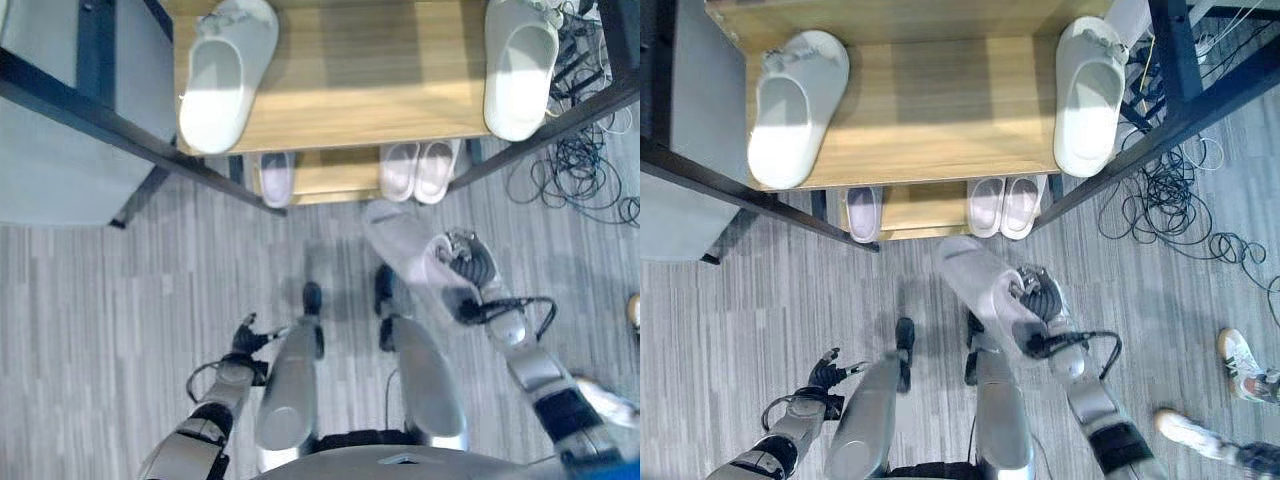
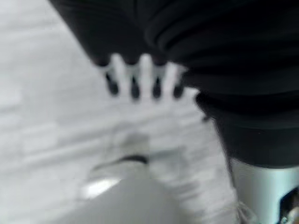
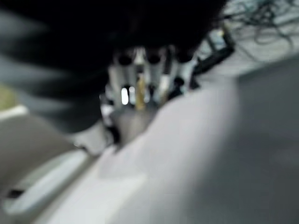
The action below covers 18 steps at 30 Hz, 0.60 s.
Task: Arrange the slippers neatly on the shoe rack.
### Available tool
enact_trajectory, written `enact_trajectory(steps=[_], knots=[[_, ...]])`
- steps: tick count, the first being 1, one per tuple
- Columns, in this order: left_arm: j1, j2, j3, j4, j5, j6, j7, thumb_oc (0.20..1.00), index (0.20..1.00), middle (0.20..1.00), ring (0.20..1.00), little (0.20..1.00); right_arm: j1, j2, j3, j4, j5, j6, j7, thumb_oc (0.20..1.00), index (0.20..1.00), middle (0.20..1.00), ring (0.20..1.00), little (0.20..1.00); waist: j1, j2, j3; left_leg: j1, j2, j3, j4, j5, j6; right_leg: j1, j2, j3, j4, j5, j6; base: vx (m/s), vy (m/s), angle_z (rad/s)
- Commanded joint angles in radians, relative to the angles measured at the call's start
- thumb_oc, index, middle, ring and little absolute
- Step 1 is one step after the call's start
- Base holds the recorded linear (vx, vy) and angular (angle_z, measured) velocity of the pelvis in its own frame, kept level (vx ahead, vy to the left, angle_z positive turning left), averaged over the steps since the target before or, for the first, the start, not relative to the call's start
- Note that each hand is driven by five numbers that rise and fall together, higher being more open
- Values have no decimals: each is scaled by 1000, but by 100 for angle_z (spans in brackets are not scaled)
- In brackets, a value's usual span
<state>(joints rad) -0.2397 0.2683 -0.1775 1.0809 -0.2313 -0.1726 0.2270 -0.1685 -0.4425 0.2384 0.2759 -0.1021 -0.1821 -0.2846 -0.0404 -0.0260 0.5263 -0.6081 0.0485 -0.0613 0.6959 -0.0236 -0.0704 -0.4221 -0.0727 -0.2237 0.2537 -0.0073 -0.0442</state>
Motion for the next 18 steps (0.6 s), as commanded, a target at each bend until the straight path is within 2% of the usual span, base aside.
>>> enact_trajectory(steps=[1, 3, 4, 5, 6, 7, 8, 10, 11, 12, 14, 18], knots=[[46, -18, 5, -103, -86, -56, 58, 1000, 1000, 1000, 1000, 1000, 38, -30, -23, -133, 25, -62, -65, 200, 200, 200, 200, 200, 16, -4, -6, 57, 62, 82, -171, -115, 44, -8, -38, 0, 68, -112, 102, 280, -38, 49], [31, -7, 12, -115, -132, -71, 82, 1000, 1000, 1000, 1000, 1000, 21, -19, -9, -116, 23, -56, -107, 200, 200, 200, 200, 200, 50, -14, -6, 9, 115, 65, -369, 40, 13, -44, -41, -10, 119, -131, 104, 161, 144, 49], [16, 12, 40, -97, -142, -80, 112, 1000, 1000, 1000, 1000, 1000, 15, 0, -2, -108, 18, -57, -121, 200, 200, 200, 200, 200, 58, -27, -6, 16, 133, 49, -467, 71, 2, -84, -49, 3, 180, -152, 123, 141, 183, 11], [16, 13, 40, -96, -142, -80, 111, 1000, 1000, 1000, 1000, 1000, 15, 1, -2, -109, 18, -57, -121, 200, 200, 200, 200, 200, 58, -30, -6, 17, 132, 51, -470, 72, 2, -86, -51, 5, 183, -154, 124, 148, 213, -19], [9, 19, 59, -86, -169, -94, 138, 1000, 1000, 1000, 1000, 1000, 12, 8, 17, -100, 20, -62, -124, 200, 200, 200, 200, 200, 61, -33, -6, 2, 121, 39, -458, 66, -3, -119, -52, 9, 217, -156, 132, 72, 163, -41], [-23, 29, 74, -83, -212, -112, 153, 1000, 1000, 1000, 1000, 1000, -6, 15, 30, -90, 22, -66, -142, 200, 200, 200, 200, 200, 54, -48, -6, -88, 94, 36, -377, 34, 1, -199, -77, 24, 287, -165, 139, 70, 166, -38], [-25, 30, 75, -82, -213, -112, 152, 1000, 1000, 1000, 1000, 1000, -9, 16, 30, -89, 22, -66, -142, 200, 200, 200, 200, 200, 53, -49, -6, -94, 93, 35, -370, 30, 2, -205, -79, 24, 293, -168, 139, 51, 150, -34], [-44, 46, 104, -86, -254, -131, 168, 1000, 1000, 1000, 1000, 1000, -23, 26, 41, -96, 19, -68, -149, 200, 200, 200, 200, 200, 50, -66, -6, -171, 64, 26, -260, -11, 12, -269, -89, 42, 350, -180, 134, 46, 86, -30], [-44, 46, 104, -86, -254, -131, 168, 1000, 1000, 1000, 1000, 1000, -23, 26, 41, -96, 19, -68, -149, 200, 200, 200, 200, 200, 50, -66, -6, -172, 64, 26, -259, -11, 12, -269, -89, 42, 350, -180, 134, 78, 145, -13], [-54, 62, 133, -82, -279, -151, 188, 1000, 1000, 1000, 1000, 1000, -25, 28, 50, -94, 11, -76, -161, 200, 200, 200, 200, 200, 48, -76, -6, -247, 54, 23, -157, -61, 29, -323, -100, 44, 409, -197, 134, 79, 132, 21], [-58, 62, 164, -88, -322, -174, 201, 1000, 1000, 1000, 1000, 1000, -38, 37, 55, -87, 10, -84, -184, 200, 200, 200, 200, 200, 51, -81, -6, -345, 46, 15, -44, -118, 48, -401, -116, 51, 481, -218, 133, 90, 170, 19], [-68, 55, 176, -86, -340, -188, 199, 1000, 1000, 1000, 1000, 1000, -38, 38, 52, -101, -19, -91, -201, 200, 200, 200, 200, 200, 45, -84, -6, -428, 38, 4, 39, -162, 63, -471, -126, 46, 545, -247, 133, 32, 58, 8]])
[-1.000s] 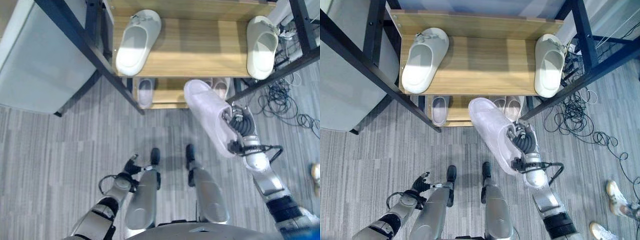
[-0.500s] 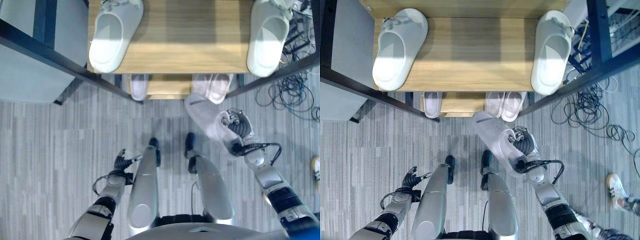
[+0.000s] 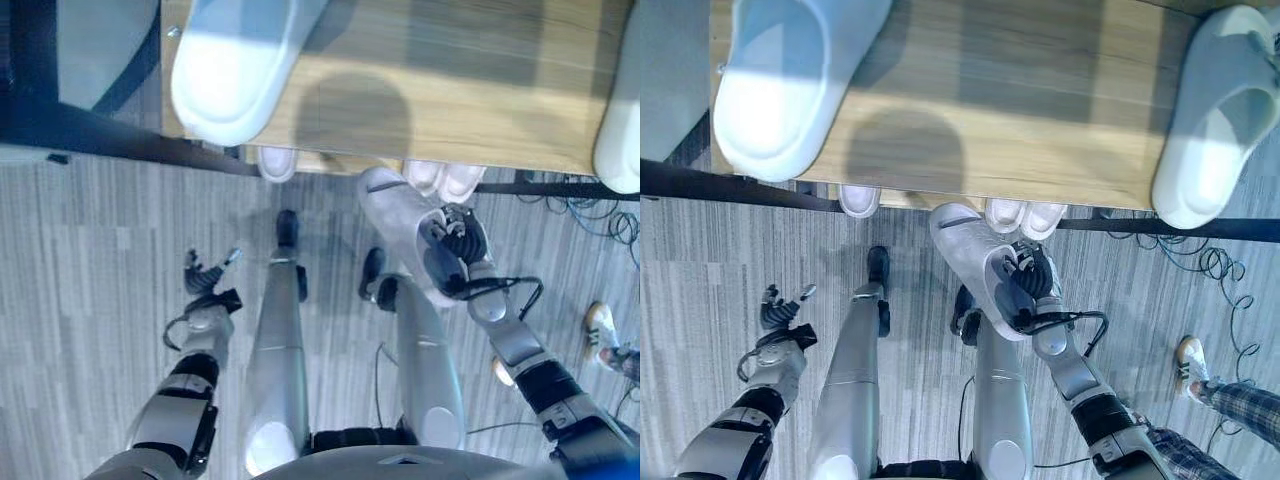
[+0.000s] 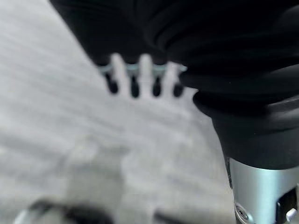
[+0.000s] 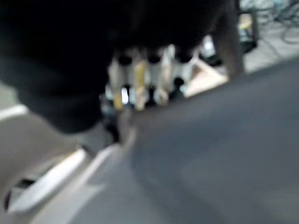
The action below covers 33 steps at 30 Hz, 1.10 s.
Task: Arrange the slippers neatly on the shoe rack.
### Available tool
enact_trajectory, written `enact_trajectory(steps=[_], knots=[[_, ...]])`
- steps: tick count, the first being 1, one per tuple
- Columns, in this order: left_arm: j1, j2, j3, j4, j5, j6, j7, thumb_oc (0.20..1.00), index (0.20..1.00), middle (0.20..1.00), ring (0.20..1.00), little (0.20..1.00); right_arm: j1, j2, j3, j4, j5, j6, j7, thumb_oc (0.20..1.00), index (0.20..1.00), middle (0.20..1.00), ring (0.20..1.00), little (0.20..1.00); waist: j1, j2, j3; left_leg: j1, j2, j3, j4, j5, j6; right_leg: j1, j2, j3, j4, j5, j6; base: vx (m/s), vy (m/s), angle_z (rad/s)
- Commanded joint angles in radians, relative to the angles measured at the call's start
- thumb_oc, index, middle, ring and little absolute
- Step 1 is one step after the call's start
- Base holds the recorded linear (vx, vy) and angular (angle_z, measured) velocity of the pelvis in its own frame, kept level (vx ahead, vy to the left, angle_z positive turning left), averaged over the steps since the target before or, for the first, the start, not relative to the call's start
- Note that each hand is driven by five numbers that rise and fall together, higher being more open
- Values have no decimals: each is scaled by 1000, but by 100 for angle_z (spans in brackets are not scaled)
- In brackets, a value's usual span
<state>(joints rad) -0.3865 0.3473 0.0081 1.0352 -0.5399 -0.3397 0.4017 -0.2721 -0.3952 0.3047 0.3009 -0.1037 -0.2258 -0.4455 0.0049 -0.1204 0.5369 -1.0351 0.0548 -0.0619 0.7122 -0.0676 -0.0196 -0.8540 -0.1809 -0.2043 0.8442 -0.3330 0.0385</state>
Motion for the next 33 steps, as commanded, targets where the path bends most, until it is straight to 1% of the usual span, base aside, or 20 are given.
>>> enact_trajectory(steps=[1, 4, 5, 7, 9, 12, 15, 16, 17, 18, 19, 20, 22, 25, 26, 27, 28, 29, 31, 33], knots=[[78, -30, -12, -38, -26, -24, 24, 1000, 1000, 1000, 1000, 1000, 70, -9, -15, -127, -26, -51, -43, 200, 200, 200, 200, 200, 0, 9, -17, -22, 27, -2, 43, -126, 16, -52, -20, 23, -34, 74, 50, 30, 30, 9], [82, -47, -41, -73, 8, -50, 45, 1000, 1000, 1000, 1000, 1000, 90, 4, -31, -116, -45, -62, -75, 200, 200, 200, 200, 200, 1, 11, -17, -70, 16, -21, 86, -147, 20, -95, -32, 13, 16, 47, 47, 18, 0, 17], [82, -47, -41, -74, 9, -49, 46, 1000, 1000, 1000, 1000, 1000, 90, 5, -31, -115, -45, -63, -75, 200, 200, 200, 200, 200, 1, 12, -17, -72, 15, -22, 89, -148, 20, -96, -33, 12, 18, 46, 47, 16, -57, 28], [67, -67, -44, -65, -26, -59, 40, 1000, 1000, 1000, 1000, 1000, 76, 17, -41, -80, -54, -57, -104, 200, 200, 200, 200, 200, 8, 12, -18, -96, 3, -36, 119, -161, 18, -121, -47, 13, 59, 22, 38, 11, -53, 39], [56, -77, -53, -56, -21, -62, 49, 1000, 1000, 1000, 1000, 1000, 45, 13, -49, -57, -82, -40, -136, 200, 200, 200, 200, 200, 15, 18, -29, -132, -5, -46, 166, -181, 17, -161, -60, 22, 112, -8, 19, 19, -49, 10], [52, -80, -60, -50, -22, -65, 61, 1000, 1000, 1000, 1000, 1000, 15, 17, -67, -51, -82, -36, -174, 200, 200, 200, 200, 200, 20, 23, -44, -175, -9, -52, 218, -196, 17, -207, -65, 33, 165, -32, 8, 23, -36, 17], [55, -79, -71, -65, -27, -62, 71, 1000, 1000, 1000, 1000, 1000, -44, 9, -98, -35, -70, -20, -228, 200, 200, 200, 200, 200, 34, 40, -56, -238, -18, -57, 297, -221, 23, -274, -78, 46, 257, -71, -5, 48, -58, 0], [62, -69, -83, -84, -24, -62, 70, 1000, 1000, 1000, 1000, 1000, -89, 2, -138, -19, -37, -16, -258, 200, 200, 200, 200, 200, 41, 55, -67, -289, -27, -62, 362, -242, 28, -333, -83, 64, 332, -98, -15, 127, -91, -14], [75, -52, -89, -102, -42, -64, 52, 1000, 1000, 1000, 1000, 1000, -156, -15, -178, 58, 67, -30, -271, 200, 200, 200, 200, 200, 50, 73, -78, -354, -41, -69, 450, -266, 31, -412, -90, 86, 435, -130, -26, 134, -78, 9], [80, -45, -86, -103, -56, -60, 44, 1000, 1000, 1000, 1000, 1000, -186, -29, -188, 76, 98, -30, -275, 200, 200, 200, 200, 200, 54, 79, -80, -371, -43, -68, 479, -275, 33, -434, -89, 93, 466, -138, -30, 177, -48, 3], [78, -22, -68, -88, -94, -58, 30, 1000, 1000, 1000, 1000, 1000, -268, -88, -213, 112, 141, -27, -282, 200, 200, 200, 200, 200, 67, 91, -85, -438, -52, -73, 577, -311, 37, -513, -95, 114, 568, -173, -37, 156, -37, 7], [78, -9, -55, -77, -115, -60, 20, 1000, 1000, 1000, 1000, 1000, -325, -122, -223, 119, 148, -24, -295, 200, 200, 200, 200, 200, 71, 95, -89, -474, -52, -72, 630, -329, 40, -555, -99, 125, 619, -187, -40, 178, -47, 3], [80, 4, -17, -47, -184, -58, 8, 1000, 1000, 1000, 1000, 1000, -398, -159, -228, 117, 178, -23, -311, 200, 200, 200, 200, 200, 78, 103, -90, -533, -53, -72, 737, -366, 46, -624, -98, 148, 719, -217, -51, 143, -22, -5], [69, 39, 66, 26, -299, -63, 4, 1000, 1000, 1000, 1000, 1000, -514, -195, -218, 103, 222, -25, -336, 200, 200, 200, 200, 200, 88, 105, -42, -535, -46, -62, 863, -426, 52, -656, -93, 190, 844, -254, -62, 133, -9, -12], [57, 81, 112, 69, -341, -58, 1, 1000, 1000, 1000, 1000, 1000, -569, -221, -203, 76, 222, -17, -334, 200, 200, 200, 200, 200, 89, 104, -18, -535, -38, -56, 953, -470, 59, -672, -82, 225, 924, -277, -74, 156, -10, -13], [54, 99, 131, 79, -360, -59, -5, 1000, 1000, 1000, 1000, 1000, -587, -229, -189, 60, 218, -19, -329, 200, 200, 200, 200, 200, 91, 99, -17, -535, -30, -57, 981, -491, 60, -681, -79, 240, 949, -286, -74, 185, -5, -29], [45, 134, 170, 89, -406, -60, -8, 1000, 1000, 1000, 1000, 1000, -625, -231, -156, 16, 219, -17, -316, 200, 200, 200, 200, 200, 94, 92, -17, -535, -27, -61, 1027, -521, 65, -693, -69, 266, 997, -298, -79, 105, -3, -25], [46, 135, 172, 91, -408, -60, -10, 1000, 1000, 1000, 1000, 1000, -625, -229, -154, 15, 218, -15, -316, 200, 200, 200, 200, 200, 93, 90, -17, -535, -26, -59, 1030, -524, 65, -695, -68, 268, 1001, -300, -79, 89, 4, -23], [39, 144, 173, 102, -419, -47, -24, 1000, 1000, 1000, 1000, 1000, -662, -214, -131, -20, 216, -8, -290, 200, 200, 200, 200, 200, 95, 82, -17, -535, -24, -67, 1069, -548, 68, -698, -62, 285, 1032, -307, -82, 58, 13, -9], [41, 131, 168, 107, -414, -35, -34, 1000, 1000, 1000, 1000, 1000, -667, -193, -120, -45, 218, 7, -265, 200, 200, 200, 200, 200, 95, 79, -17, -535, -21, -70, 1092, -568, 73, -697, -58, 297, 1052, -310, -81, 47, 34, -13]])
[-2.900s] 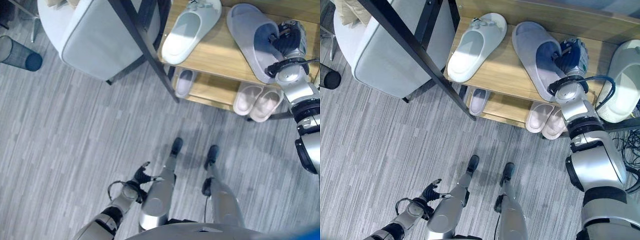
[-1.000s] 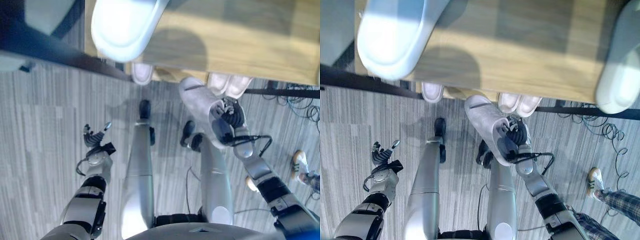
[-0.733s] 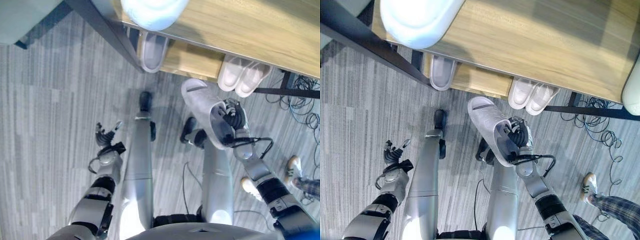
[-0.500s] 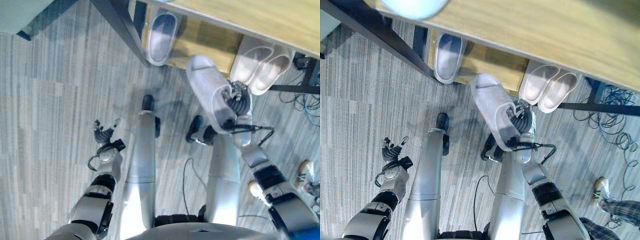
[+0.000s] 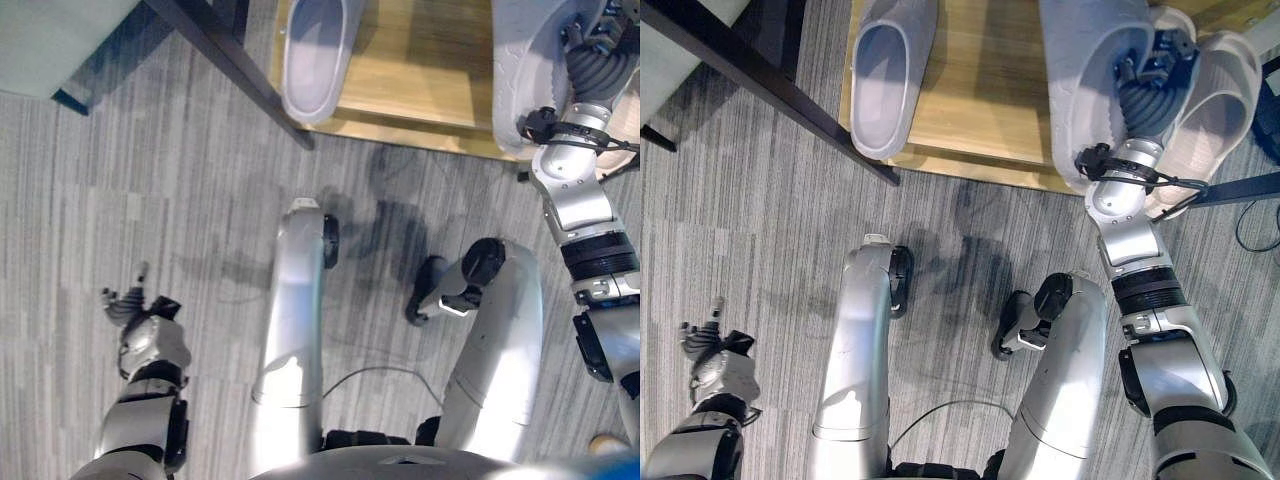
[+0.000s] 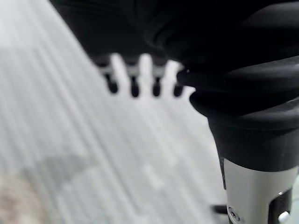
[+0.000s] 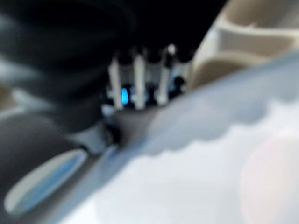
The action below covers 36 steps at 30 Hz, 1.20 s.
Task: Arrange the slippers neatly on the shoe rack.
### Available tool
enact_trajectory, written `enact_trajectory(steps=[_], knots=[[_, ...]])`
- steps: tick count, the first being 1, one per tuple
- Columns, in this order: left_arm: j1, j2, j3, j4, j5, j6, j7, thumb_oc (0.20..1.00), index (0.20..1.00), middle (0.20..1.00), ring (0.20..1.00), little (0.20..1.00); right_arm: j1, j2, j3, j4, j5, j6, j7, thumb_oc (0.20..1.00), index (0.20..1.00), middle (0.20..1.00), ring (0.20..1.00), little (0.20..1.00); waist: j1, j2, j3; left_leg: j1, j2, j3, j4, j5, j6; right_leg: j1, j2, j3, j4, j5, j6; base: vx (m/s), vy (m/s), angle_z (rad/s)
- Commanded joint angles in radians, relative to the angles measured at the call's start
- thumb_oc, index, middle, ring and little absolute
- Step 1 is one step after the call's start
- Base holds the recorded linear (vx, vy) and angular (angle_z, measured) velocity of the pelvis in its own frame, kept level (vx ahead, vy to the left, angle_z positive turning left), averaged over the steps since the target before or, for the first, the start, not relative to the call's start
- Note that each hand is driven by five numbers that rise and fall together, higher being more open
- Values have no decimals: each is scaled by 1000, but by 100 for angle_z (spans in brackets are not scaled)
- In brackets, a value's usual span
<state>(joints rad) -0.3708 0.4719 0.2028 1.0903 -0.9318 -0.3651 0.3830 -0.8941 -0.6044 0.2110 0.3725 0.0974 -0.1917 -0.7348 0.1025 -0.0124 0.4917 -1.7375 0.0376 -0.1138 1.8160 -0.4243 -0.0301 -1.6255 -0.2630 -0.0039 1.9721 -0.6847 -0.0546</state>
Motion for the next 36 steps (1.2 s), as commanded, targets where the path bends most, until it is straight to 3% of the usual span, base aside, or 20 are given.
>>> enact_trajectory(steps=[1, 11, 13, 17, 24, 32, 36], knots=[[22, -9, -39, 44, -25, -3, -22, 1000, 1000, 1000, 1000, 1000, -45, 39, -22, -122, 26, -28, 33, 200, 200, 200, 200, 200, -2, -27, 28, 168, -4, -19, -6, -215, 84, 77, 24, 102, -73, 41, 10, 34, 27, -10], [70, -98, -163, -24, -31, 63, -88, 1000, 1000, 1000, 1000, 1000, -133, 113, 18, 15, 102, 49, 63, 200, 200, 200, 200, 200, 7, -11, 28, 168, -1, -2, 34, -243, 82, 71, 23, 142, -32, 40, -7, 13, 29, 0], [120, -64, -197, -33, -53, 85, -127, 1000, 1000, 1000, 1000, 1000, -279, 105, 96, 175, 103, 103, 75, 200, 200, 200, 200, 200, 24, -7, 28, 168, 1, -3, 78, -261, 83, 58, 26, 160, 18, 35, -15, 44, 47, -5], [151, -31, -193, -41, -84, 77, -119, 1000, 1000, 1000, 1000, 1000, -344, 133, 138, 211, 133, 115, 81, 200, 200, 200, 200, 200, 34, -7, 28, 168, 3, -4, 90, -275, 86, 56, 27, 166, 31, 32, -22, 32, 36, -2], [275, 0, -288, -267, -52, 90, -144, 1000, 1000, 1000, 1000, 1000, -459, 223, 218, 318, 96, 197, 94, 200, 200, 200, 200, 200, 60, 12, 28, 168, -4, -2, 67, -282, 83, 59, 26, 171, 16, 32, -34, 11, 29, 3], [288, 0, -295, -302, -52, 93, -103, 1000, 1000, 1000, 1000, 1000, -402, 316, 120, 310, -14, 283, -31, 200, 200, 200, 200, 200, 52, 22, 28, 168, -1, 4, 77, -295, 84, 56, 36, 172, 20, 35, -38, 13, 4, -3], [262, -8, -270, -270, -58, 71, -67, 1000, 1000, 1000, 1000, 1000, -374, 337, 91, 313, -28, 296, -61, 200, 200, 200, 200, 200, 46, 24, 28, 168, 0, 3, 99, -298, 83, 56, 37, 171, 39, 25, -38, 8, -1, -3]])
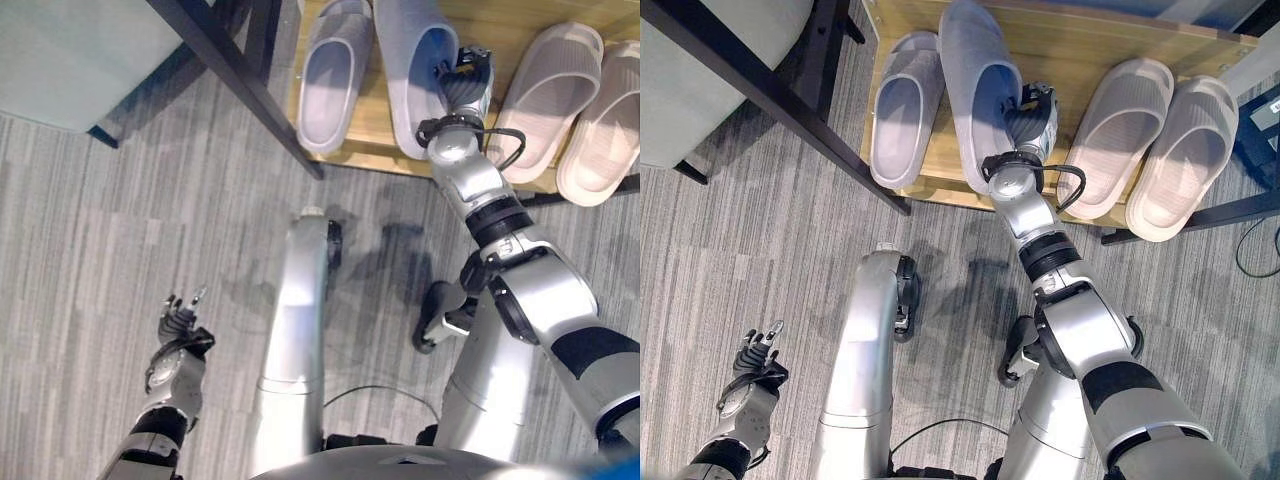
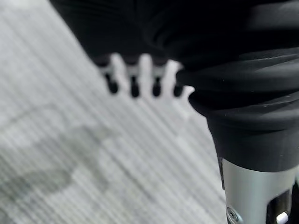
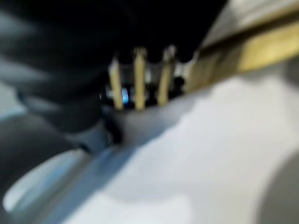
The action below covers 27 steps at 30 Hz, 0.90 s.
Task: Arrange the slippers neatly on the shoe rack.
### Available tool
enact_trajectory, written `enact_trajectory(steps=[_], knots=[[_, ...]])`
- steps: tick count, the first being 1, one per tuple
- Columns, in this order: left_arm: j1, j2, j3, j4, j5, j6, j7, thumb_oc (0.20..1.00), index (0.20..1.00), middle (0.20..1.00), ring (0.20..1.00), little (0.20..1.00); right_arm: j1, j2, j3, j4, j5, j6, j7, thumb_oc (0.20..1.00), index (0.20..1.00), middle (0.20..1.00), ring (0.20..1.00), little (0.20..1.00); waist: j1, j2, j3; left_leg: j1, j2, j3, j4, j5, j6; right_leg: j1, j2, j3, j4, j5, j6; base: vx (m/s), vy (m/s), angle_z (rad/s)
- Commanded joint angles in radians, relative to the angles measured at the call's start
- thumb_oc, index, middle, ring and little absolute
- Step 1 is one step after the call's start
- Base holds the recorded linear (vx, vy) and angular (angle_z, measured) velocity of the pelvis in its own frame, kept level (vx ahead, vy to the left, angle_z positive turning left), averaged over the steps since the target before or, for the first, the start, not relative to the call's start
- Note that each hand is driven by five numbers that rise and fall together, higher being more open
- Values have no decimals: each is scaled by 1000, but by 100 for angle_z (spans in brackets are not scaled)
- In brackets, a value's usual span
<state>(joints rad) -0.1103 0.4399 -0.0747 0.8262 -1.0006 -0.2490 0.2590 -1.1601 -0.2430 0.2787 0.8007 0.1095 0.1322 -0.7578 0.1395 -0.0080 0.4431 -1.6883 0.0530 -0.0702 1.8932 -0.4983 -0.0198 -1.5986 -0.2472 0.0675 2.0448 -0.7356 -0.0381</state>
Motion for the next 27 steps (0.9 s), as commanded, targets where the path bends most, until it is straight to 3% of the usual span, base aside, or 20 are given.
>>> enact_trajectory(steps=[1, 17, 23, 24, 27], knots=[[-4, 15, 15, 2, -1, -49, 61, 1000, 1000, 1000, 1000, 1000, -102, -21, 25, -113, -47, -21, -34, 200, 200, 200, 200, 200, 9, 20, 77, 118, -18, -44, 25, -224, 73, 29, 22, 101, -30, 74, -55, 0, 0, 0], [-34, 1, 27, 62, -21, -72, 80, 1000, 1000, 1000, 1000, 1000, -104, 31, 12, -13, -36, -17, -71, 200, 200, 200, 200, 200, 17, 34, 77, 118, -22, -47, 39, -223, 68, 29, 22, 113, -16, 81, -52, 0, 0, 0], [-26, 8, 32, 64, -23, -74, 68, 1000, 1000, 1000, 1000, 1000, -85, 1, 11, -17, -42, -17, -66, 200, 200, 200, 200, 200, 14, 31, 77, 118, -24, -40, 51, -227, 63, 29, 20, 126, -2, 79, -52, 0, 0, 0], [5, 7, 18, -44, -23, -106, 94, 1000, 1000, 1000, 1000, 1000, -68, -8, 6, -32, -42, -18, -71, 200, 200, 200, 200, 200, 15, 37, 77, 118, -24, -39, 55, -232, 66, 29, 18, 125, 4, 75, -57, 0, 0, 0], [61, 11, 17, -98, -11, -101, 102, 1000, 1000, 1000, 1000, 1000, -58, -13, 4, -38, -39, -12, -70, 200, 200, 200, 200, 200, 18, 44, 77, 118, -25, -39, 60, -234, 67, 29, 19, 123, 9, 73, -57, 0, 0, 0]])
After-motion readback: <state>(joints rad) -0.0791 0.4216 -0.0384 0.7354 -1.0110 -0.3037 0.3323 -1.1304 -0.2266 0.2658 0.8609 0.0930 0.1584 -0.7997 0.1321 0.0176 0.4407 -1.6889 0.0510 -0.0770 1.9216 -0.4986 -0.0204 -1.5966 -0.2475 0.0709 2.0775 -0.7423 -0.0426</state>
